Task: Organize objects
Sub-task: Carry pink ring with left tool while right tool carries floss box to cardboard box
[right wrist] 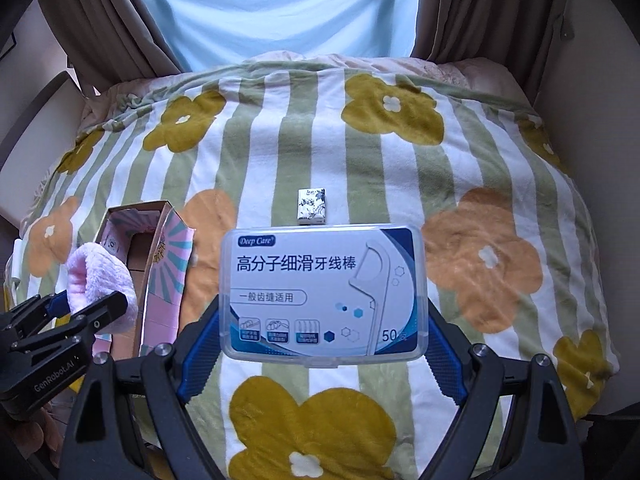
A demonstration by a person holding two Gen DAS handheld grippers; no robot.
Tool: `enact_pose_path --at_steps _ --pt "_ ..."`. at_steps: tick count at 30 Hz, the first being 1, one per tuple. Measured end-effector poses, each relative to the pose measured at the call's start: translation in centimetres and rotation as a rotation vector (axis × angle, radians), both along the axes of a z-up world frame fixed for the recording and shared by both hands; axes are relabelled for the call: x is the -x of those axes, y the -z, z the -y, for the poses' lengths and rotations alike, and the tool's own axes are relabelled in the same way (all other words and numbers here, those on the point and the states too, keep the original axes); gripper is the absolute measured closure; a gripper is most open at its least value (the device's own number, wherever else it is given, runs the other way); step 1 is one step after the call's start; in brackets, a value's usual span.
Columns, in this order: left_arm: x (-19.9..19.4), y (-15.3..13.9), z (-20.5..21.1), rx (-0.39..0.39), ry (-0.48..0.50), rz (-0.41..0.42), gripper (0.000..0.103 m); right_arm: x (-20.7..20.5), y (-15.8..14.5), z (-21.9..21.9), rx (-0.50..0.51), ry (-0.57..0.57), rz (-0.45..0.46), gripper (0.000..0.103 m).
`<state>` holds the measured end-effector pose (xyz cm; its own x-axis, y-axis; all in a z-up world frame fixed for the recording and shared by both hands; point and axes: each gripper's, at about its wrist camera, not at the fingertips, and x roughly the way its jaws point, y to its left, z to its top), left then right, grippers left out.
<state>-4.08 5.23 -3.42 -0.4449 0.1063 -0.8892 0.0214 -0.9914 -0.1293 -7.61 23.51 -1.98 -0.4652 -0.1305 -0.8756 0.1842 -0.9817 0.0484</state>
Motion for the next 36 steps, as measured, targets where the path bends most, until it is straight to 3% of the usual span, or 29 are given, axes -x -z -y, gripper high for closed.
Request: enact_pose_path --at_steps 9,17,26,36 --pt "0.0 -2.0 1.0 0.023 -0.005 -0.042 0.054 -0.7 -2.1 0.9 0.000 -0.002 -0.040 0.016" --pt "-0.3 -2.6 3.4 0.014 -0.078 -0.050 0.054 0.0 -2.8 2.8 -0.007 -0.056 -0.045 0.016" --pt "-2.3 -2.8 10.0 -0.007 -0.285 -0.054 0.054 2.5 -3.8 8.9 -0.017 -0.233 -0.057 0.016" --pt "-6.1 -0.1 15.5 -0.031 -0.537 0.015 0.054 5.4 -2.8 18.4 -0.038 -0.509 -0.048 0.016"
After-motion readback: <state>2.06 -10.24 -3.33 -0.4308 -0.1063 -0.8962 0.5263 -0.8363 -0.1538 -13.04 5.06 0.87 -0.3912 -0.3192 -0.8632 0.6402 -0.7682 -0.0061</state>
